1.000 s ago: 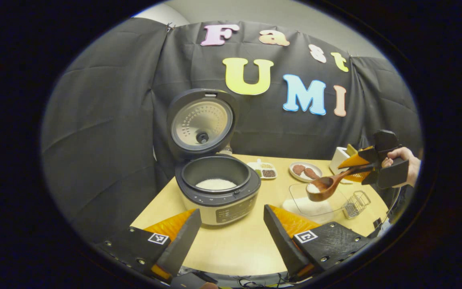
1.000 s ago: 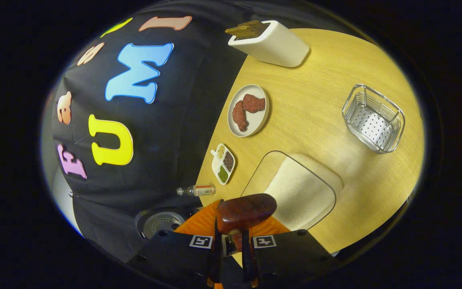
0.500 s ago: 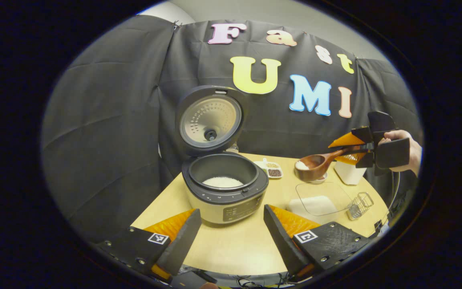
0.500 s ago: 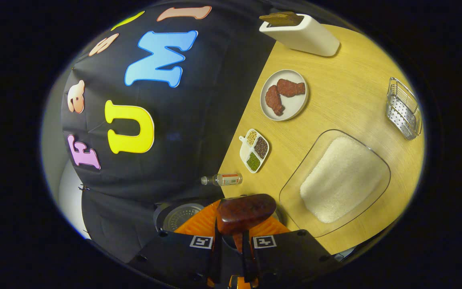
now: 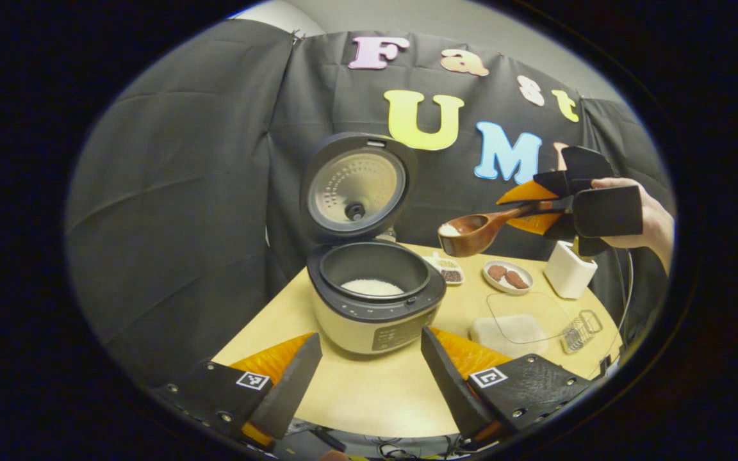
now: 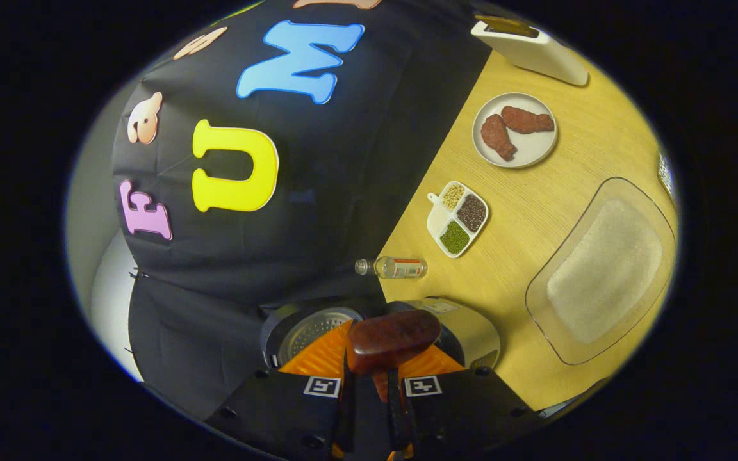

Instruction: Close the left gripper, press the button to open the rice cooker; take a wooden spoon from the chopstick holder with the right hand, scoop a spoonful of rice and pour it into the rice cooker, then put the wooden spoon back into the chopstick holder.

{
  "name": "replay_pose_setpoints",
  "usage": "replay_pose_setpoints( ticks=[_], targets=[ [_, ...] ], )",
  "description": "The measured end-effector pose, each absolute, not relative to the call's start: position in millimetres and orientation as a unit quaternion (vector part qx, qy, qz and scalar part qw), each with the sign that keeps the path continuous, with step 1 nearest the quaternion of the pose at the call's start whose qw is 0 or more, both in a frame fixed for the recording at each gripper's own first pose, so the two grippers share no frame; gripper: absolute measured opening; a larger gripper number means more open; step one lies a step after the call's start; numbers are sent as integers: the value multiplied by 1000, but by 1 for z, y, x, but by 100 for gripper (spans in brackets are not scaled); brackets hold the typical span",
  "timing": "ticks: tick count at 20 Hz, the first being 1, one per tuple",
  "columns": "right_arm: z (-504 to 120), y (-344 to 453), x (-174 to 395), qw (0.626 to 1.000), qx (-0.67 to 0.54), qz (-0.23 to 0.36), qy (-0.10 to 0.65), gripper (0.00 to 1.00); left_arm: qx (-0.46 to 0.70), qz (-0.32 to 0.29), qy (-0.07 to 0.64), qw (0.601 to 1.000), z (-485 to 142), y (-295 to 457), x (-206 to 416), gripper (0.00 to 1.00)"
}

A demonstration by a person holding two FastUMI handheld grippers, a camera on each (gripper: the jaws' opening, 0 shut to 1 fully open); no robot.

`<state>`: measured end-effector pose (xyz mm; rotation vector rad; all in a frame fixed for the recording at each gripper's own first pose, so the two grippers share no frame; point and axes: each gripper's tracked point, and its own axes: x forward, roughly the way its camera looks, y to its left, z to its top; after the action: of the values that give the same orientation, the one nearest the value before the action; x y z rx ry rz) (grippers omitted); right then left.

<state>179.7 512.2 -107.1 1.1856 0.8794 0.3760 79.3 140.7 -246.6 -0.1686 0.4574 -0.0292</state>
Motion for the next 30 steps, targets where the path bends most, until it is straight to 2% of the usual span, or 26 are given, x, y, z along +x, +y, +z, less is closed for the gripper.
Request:
replay_pose_setpoints(
  ticks=[1, 2, 5, 14, 15, 16, 17, 19, 30],
  targets=[
    [-106, 521, 181, 729, 531, 175, 396, 18, -86, -11, 229, 970, -248, 143, 81, 98],
    [-105, 530, 180, 732, 525, 180, 396, 22, -88, -6, 232, 969, -256, 151, 79, 98],
    [-111, 553, 182, 746, 504, 188, 393, 22, -95, 6, 237, 967, -262, 165, 70, 99],
    [-142, 587, 195, 828, 413, 192, 328, 22, -99, 34, 258, 960, -276, 192, 50, 97],
    [-147, 592, 194, 833, 402, 200, 323, 22, -99, 35, 261, 960, -279, 193, 49, 97],
    [-151, 596, 190, 837, 389, 211, 322, 17, -99, 37, 262, 959, -279, 195, 48, 98],
    [-157, 599, 186, 841, 374, 221, 321, 22, -99, 38, 263, 959, -280, 196, 49, 97],
    [-162, 605, 179, 851, 345, 244, 312, 22, -103, 39, 265, 958, -278, 192, 48, 97],
    [-135, 622, 165, 890, 173, 360, 222, 22, -117, 47, 272, 954, -281, 191, 44, 97]
  ],
)
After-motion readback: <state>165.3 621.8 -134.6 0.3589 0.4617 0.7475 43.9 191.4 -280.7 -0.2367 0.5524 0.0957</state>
